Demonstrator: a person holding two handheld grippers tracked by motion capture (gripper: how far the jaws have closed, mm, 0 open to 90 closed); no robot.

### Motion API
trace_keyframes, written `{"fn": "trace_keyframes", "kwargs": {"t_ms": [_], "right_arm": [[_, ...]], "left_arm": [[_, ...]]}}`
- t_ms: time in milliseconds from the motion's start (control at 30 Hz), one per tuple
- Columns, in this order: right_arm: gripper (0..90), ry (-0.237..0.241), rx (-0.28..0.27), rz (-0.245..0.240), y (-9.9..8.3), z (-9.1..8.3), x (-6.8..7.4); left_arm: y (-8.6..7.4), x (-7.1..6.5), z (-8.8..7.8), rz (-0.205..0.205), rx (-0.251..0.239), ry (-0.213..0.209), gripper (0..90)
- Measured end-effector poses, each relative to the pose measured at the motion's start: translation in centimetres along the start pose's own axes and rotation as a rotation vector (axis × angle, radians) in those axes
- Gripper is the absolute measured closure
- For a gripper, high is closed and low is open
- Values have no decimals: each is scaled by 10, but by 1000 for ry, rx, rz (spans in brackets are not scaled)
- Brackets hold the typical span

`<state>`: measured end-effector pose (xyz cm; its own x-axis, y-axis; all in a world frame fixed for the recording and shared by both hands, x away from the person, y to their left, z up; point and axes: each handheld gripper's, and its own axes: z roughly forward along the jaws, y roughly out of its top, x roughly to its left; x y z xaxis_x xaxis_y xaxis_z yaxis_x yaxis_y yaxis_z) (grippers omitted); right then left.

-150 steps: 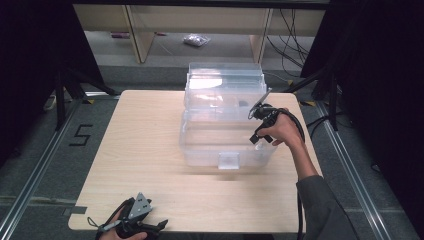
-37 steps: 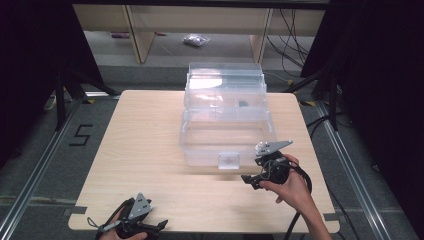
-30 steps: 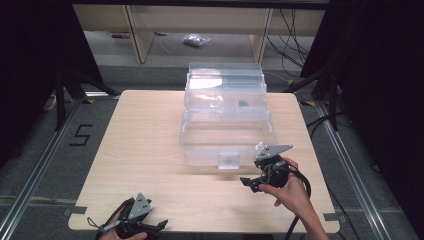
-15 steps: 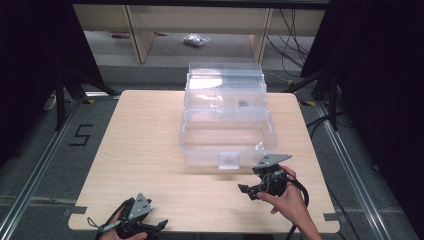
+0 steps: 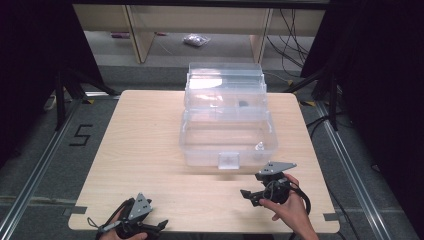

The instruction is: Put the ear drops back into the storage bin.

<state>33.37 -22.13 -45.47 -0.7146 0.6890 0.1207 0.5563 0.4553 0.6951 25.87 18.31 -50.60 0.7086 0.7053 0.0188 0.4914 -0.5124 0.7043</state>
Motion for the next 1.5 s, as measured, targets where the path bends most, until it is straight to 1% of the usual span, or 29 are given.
{"fn": "trace_keyframes", "kwargs": {"t_ms": [33,100,167,200,233,267,300,367,533,567,600,633,667,733,800,833,867,933,967,1067,1100,1133,1167,1200,1233,1367,1400,1433,1500], "right_arm": [[198,1,5,-8,-2,-2,-1],[194,-1,-7,6,-4,-1,1],[190,2,-3,-20,-5,-2,0],[185,-6,6,19,-7,-4,4],[182,-5,-10,-17,-8,-4,2],[182,-5,-10,-17,-8,-4,2],[172,-3,0,32,-10,-5,5],[165,2,-17,0,-12,-5,3],[165,-7,-25,-4,-20,-5,5],[165,1,-6,36,-22,-6,9],[165,-2,-25,-6,-23,-5,6],[165,-12,-17,1,-25,-6,8],[165,-19,-17,-21,-26,-6,7],[165,-17,-15,-10,-30,-6,9],[165,-12,-13,-26,-33,-6,9],[165,-16,-9,-18,-34,-5,10],[166,-20,-8,-11,-35,-6,11],[165,-19,0,-3,-38,-5,14],[165,-19,3,-24,-39,-5,13],[165,-33,8,-18,-44,-6,13],[165,-43,-6,-12,-47,-5,14],[165,-43,-6,-12,-47,-5,14],[165,-34,4,-25,-48,-6,12],[165,-27,0,-25,-49,-7,12],[165,-43,0,9,-52,-10,14],[165,-36,-11,4,-55,-12,15],[164,-40,-9,38,-56,-14,18],[164,-47,-28,3,-56,-14,16],[163,-44,-25,-3,-57,-14,16]], "left_arm": [[0,2,-2,31,28,-3,149],[0,2,-2,31,24,-3,149],[0,2,-2,27,23,-1,149],[0,2,-2,29,25,-5,149],[0,2,-2,29,25,-5,149],[0,2,-2,32,26,-4,149],[1,2,-3,43,34,-3,149],[0,2,-2,33,27,-5,149],[0,2,-2,32,28,-4,149],[0,2,-2,35,30,-3,149],[0,2,-2,31,25,-3,149],[1,3,-3,43,34,0,149],[0,2,-2,33,26,2,149],[0,3,-3,42,34,1,149],[0,0,0,4,0,3,149],[0,0,-1,14,9,-4,149],[1,2,-3,47,38,-4,149],[0,2,-2,32,27,-6,149],[1,3,-3,43,34,0,149],[0,2,-2,36,29,1,149],[0,0,-1,7,4,4,149],[0,0,-1,4,3,4,149],[0,0,-1,2,0,3,149],[0,1,-2,24,17,-4,149],[1,2,-3,45,35,-4,149],[1,2,-3,46,35,-4,149],[1,2,-3,45,35,-4,149],[1,2,-3,45,35,-3,149],[1,2,-3,45,38,-2,149]]}}
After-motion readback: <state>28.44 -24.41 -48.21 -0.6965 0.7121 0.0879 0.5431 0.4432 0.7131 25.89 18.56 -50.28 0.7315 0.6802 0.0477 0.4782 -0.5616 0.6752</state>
